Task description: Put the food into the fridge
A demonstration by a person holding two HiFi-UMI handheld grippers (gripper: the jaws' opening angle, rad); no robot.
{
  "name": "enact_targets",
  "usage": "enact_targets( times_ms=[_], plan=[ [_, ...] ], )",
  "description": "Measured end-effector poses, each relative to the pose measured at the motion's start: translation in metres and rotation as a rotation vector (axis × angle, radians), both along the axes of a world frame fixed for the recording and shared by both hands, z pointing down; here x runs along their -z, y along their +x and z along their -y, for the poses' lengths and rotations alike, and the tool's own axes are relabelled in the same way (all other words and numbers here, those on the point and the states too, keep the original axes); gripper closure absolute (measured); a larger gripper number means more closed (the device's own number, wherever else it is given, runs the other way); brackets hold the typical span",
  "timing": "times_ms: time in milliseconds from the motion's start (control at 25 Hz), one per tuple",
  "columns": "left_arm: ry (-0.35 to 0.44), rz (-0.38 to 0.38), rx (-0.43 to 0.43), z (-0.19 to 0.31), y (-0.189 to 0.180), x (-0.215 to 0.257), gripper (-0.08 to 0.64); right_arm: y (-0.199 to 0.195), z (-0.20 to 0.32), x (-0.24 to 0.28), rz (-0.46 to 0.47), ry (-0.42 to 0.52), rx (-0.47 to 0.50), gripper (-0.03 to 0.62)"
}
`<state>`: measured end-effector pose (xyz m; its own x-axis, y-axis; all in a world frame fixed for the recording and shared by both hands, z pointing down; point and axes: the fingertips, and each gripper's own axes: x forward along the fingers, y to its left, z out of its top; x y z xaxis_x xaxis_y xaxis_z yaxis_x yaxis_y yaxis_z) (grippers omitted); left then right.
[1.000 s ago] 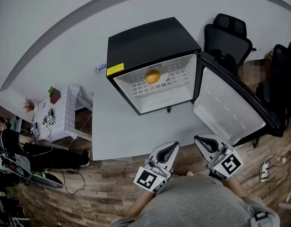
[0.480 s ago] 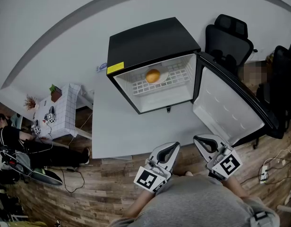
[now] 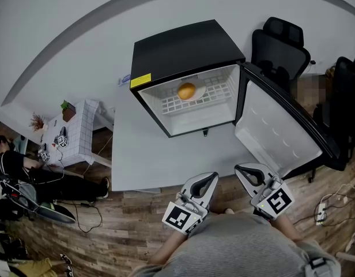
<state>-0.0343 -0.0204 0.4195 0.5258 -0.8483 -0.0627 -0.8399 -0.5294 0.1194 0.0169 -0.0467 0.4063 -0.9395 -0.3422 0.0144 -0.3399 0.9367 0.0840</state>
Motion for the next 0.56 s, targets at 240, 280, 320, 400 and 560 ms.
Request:
enact_targets(
  times_ms=[240, 280, 320, 400, 560],
  plan=[
    [0.029, -0.005, 0.008, -0.001, 0.004, 0.008, 0.549, 0.003, -0.004, -0.001, 0.001, 0.001, 0.015, 0.58],
    [0.024, -0.004, 0.012, -0.002, 0.005, 0.007, 0.549, 0.003, -0.004, -0.001, 0.004, 0.002, 0.017, 0.58],
    [0.013, -0.001, 0.016, -0.003, 0.005, 0.004, 0.549, 0.003, -0.004, -0.001, 0.007, 0.001, 0.018, 0.58],
    [-0.004, 0.004, 0.022, -0.005, 0.005, -0.001, 0.549, 0.004, -0.005, -0.001, 0.01, -0.003, 0.02, 0.58],
    [-0.003, 0.005, 0.028, -0.008, 0.008, -0.002, 0.549, 0.008, -0.008, -0.003, 0.004, -0.005, 0.025, 0.58]
  ],
)
